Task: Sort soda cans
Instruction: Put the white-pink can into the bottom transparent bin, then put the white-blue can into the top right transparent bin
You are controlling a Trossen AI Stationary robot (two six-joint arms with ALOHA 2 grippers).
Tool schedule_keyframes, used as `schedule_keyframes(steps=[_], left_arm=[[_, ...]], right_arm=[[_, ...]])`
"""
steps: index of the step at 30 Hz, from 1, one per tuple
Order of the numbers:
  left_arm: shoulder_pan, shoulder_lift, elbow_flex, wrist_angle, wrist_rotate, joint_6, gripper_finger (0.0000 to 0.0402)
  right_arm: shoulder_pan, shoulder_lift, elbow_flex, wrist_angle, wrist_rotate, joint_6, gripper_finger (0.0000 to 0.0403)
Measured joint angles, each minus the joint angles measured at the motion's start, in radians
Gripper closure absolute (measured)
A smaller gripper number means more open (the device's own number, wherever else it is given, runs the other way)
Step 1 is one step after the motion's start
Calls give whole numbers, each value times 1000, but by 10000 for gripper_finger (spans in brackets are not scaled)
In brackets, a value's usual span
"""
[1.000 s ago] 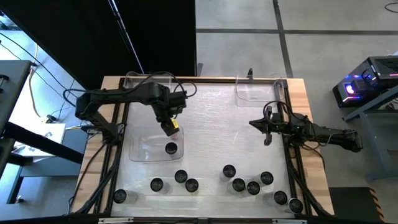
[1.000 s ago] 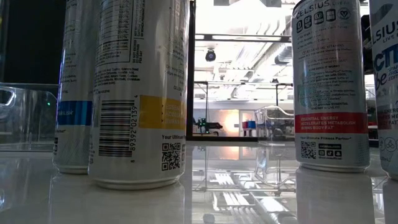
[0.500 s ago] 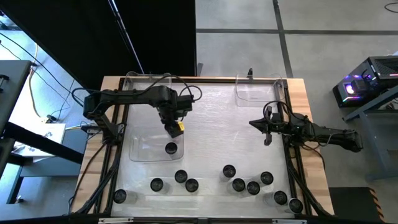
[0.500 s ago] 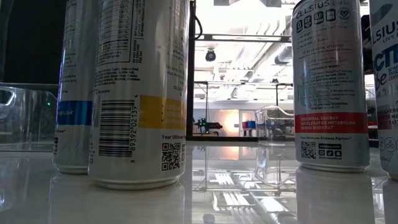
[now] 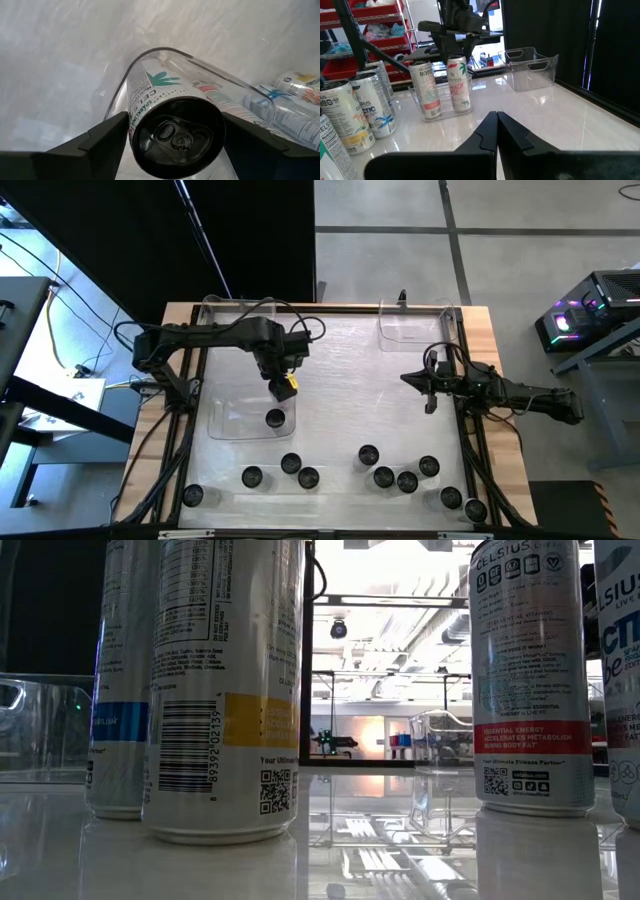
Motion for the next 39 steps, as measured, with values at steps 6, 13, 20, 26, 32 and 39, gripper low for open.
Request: schedule_keyframes(steps=[6, 13, 20, 26, 32, 39], left_arm=[[0, -57, 0, 25, -18, -9, 107], [0, -101, 2, 29, -50, -10, 107], [-16, -100, 2, 35, -84, -1, 107], [-17, -128, 2, 32, -118, 0, 107], [-69, -199, 1, 11, -152, -53, 107], [-218, -390, -46, 67, -462, -229, 108]], right_arm=[[0, 0, 0, 0, 0, 0, 403], [0, 0, 0, 0, 0, 0, 403], [0, 0, 0, 0, 0, 0, 403], [0, 0, 0, 0, 0, 0, 403], [0, 0, 0, 0, 0, 0, 403], [0, 0, 0, 0, 0, 0, 403]])
